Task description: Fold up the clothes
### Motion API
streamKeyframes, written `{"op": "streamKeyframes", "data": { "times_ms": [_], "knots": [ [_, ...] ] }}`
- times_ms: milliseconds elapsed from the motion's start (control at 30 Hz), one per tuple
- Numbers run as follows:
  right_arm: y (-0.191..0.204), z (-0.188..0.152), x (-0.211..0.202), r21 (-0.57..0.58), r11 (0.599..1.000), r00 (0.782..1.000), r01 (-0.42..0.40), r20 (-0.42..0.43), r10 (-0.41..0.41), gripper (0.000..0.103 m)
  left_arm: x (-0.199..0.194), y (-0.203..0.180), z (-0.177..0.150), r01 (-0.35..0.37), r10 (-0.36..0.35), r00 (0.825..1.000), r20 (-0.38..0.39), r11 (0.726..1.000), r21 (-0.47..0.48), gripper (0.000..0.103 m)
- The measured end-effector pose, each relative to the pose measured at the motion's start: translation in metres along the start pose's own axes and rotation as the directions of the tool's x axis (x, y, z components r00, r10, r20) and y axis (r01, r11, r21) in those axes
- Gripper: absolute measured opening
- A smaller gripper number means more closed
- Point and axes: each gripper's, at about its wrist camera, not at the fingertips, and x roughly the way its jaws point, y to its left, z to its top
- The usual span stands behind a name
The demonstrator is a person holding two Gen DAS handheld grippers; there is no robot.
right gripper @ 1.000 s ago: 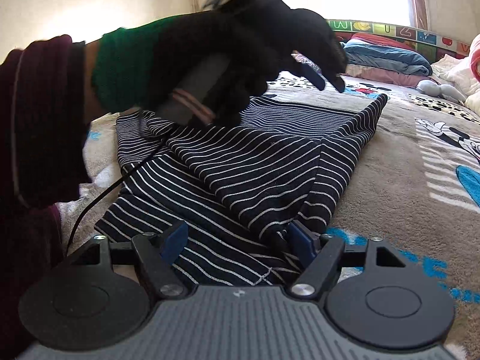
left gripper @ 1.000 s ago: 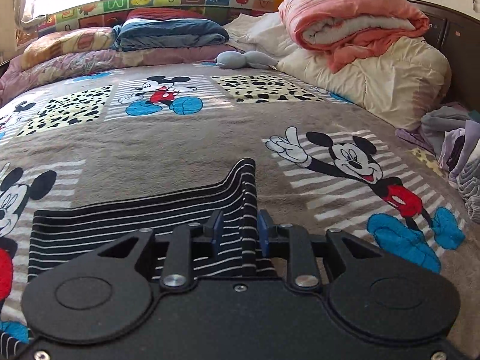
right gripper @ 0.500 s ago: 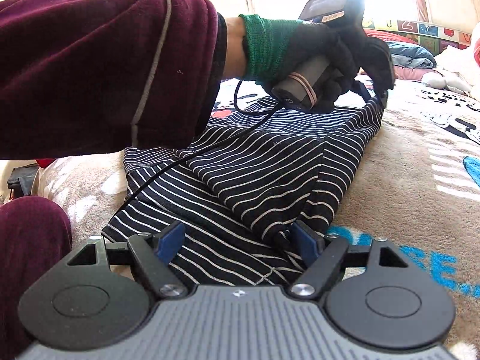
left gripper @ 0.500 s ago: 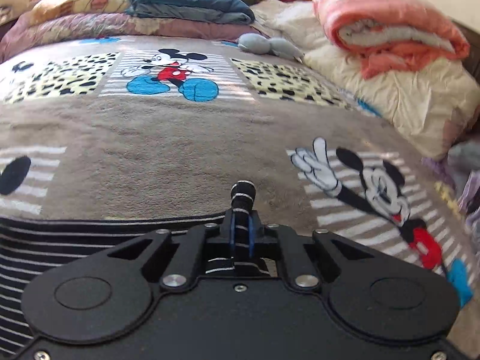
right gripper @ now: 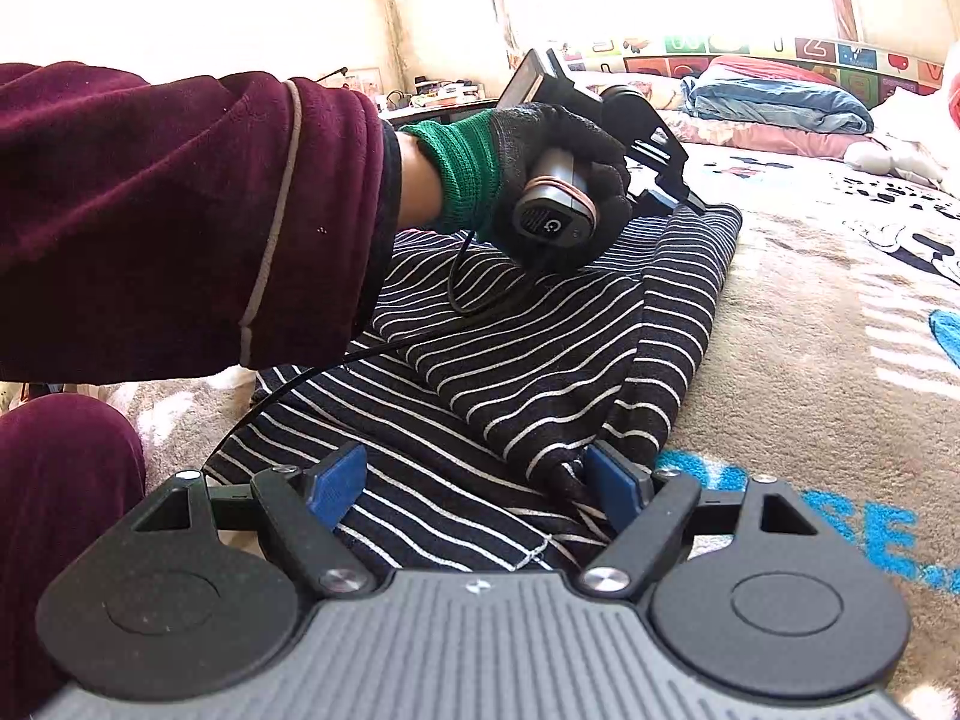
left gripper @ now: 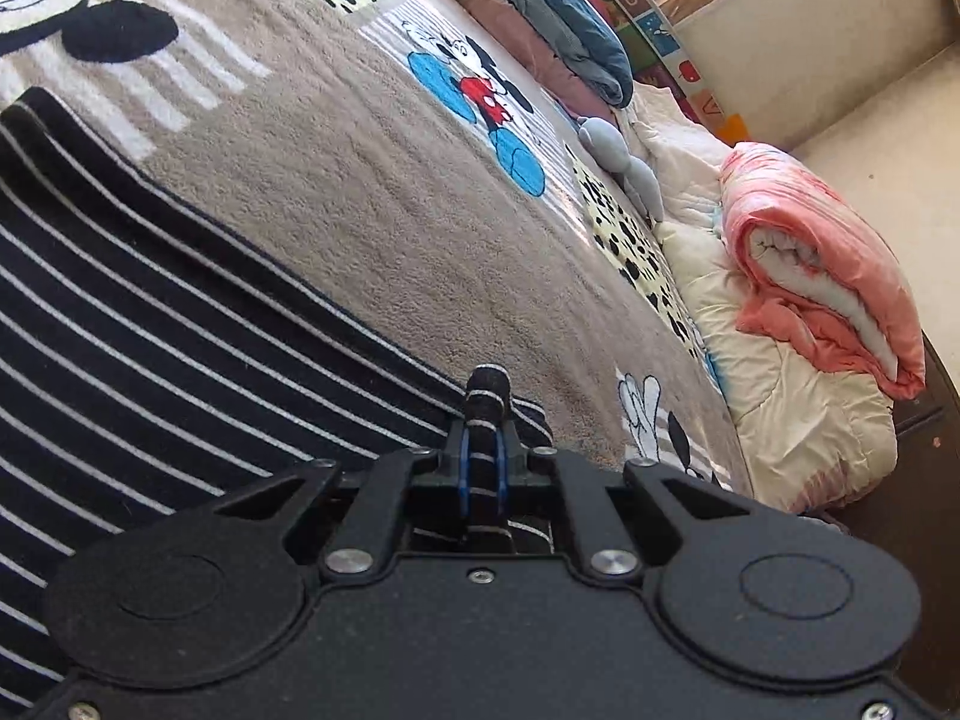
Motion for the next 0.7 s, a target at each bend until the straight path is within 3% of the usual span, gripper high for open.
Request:
{"op": "streamKeyframes", "data": {
  "times_ms": [100, 200, 300, 333, 433, 533, 633, 700],
  "knots": [
    [0.001, 0.001, 0.000, 0.004, 1.000, 1.000, -0.004, 0.002, 0.004, 0.080, 0.006, -0.004, 0.003, 0.012, -0.011, 1.000, -0.008, 1.000, 0.018, 0.006],
    [0.002, 0.000, 0.000, 0.004, 1.000, 1.000, -0.006, 0.003, 0.006, 0.080, 0.011, -0.001, 0.002, -0.092, 0.093, 0.995, -0.026, 0.995, 0.044, 0.011],
    [0.003, 0.000, 0.001, -0.001, 1.000, 1.000, -0.006, 0.003, 0.006, 0.081, 0.009, -0.007, 0.002, -0.096, 0.099, 0.995, -0.019, 0.991, 0.093, 0.012],
    [0.003, 0.000, 0.002, -0.002, 1.000, 1.000, -0.006, 0.002, 0.006, 0.082, 0.006, -0.013, 0.002, -0.099, 0.101, 0.995, -0.010, 0.986, 0.133, 0.018],
    [0.003, -0.001, 0.001, -0.003, 1.000, 1.000, -0.005, 0.003, 0.005, 0.082, -0.011, -0.029, 0.000, -0.162, 0.144, 0.986, 0.084, 0.951, 0.262, 0.021],
    [0.004, 0.000, 0.002, -0.007, 1.000, 1.000, -0.002, 0.003, 0.002, 0.082, -0.034, -0.037, -0.006, -0.138, 0.105, 0.987, 0.118, 0.938, 0.319, 0.021],
    [0.005, -0.001, 0.002, -0.008, 1.000, 1.000, 0.001, 0.003, -0.001, 0.082, -0.035, -0.051, -0.022, -0.102, 0.084, 0.995, 0.061, 0.901, 0.423, 0.021],
    [0.005, 0.000, 0.002, -0.008, 1.000, 1.000, 0.002, 0.004, -0.002, 0.082, -0.019, -0.055, -0.034, -0.151, 0.157, 0.987, 0.029, 0.855, 0.496, 0.021]
  ]
}}
